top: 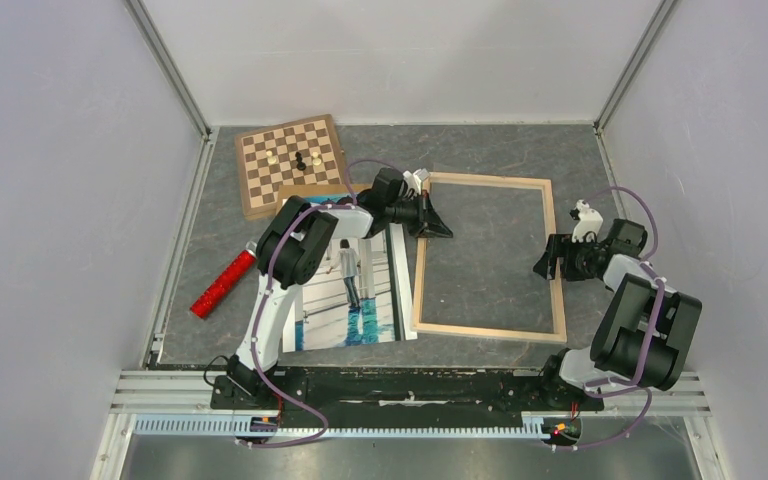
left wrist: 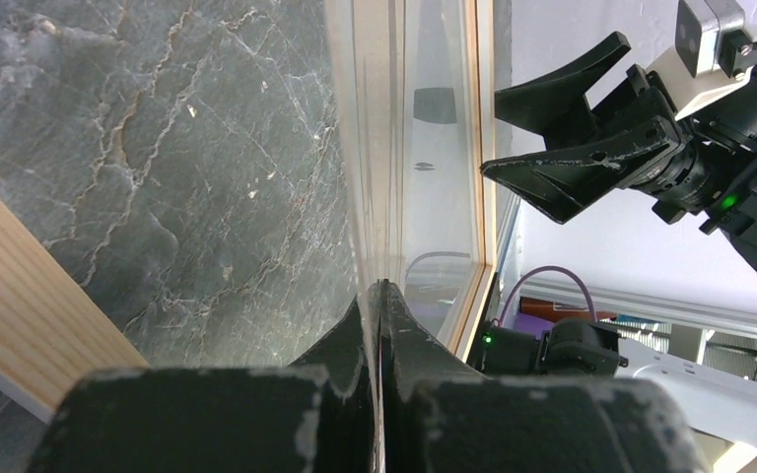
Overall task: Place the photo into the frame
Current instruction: Move the photo frame to the center of the board.
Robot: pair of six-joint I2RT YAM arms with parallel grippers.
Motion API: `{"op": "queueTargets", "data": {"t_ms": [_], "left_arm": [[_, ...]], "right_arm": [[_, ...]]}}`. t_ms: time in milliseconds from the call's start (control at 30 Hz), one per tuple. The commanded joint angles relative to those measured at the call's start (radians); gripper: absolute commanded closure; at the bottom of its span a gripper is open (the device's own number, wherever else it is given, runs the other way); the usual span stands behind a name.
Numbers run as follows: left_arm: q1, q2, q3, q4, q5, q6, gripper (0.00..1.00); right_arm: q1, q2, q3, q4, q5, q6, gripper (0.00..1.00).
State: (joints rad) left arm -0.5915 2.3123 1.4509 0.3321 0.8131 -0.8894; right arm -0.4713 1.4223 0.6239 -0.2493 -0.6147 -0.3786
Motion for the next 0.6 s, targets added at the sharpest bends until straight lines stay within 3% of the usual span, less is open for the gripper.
{"op": "queueTargets", "data": {"t_ms": [0,567], "left_arm": [[-0.013,-0.020,-0.016,0.067,-0.003,-0.029,0.98],[-0.019,-0.030,-0.040,0.053,-0.031,0.008,0.98]], "right_arm": [[0.010,0.005,-0.007,0.028,-0.017,-0.014,0.22],[0.019,-0.013,0.002,0.022,-0.013,-0.009,0.22]]}}
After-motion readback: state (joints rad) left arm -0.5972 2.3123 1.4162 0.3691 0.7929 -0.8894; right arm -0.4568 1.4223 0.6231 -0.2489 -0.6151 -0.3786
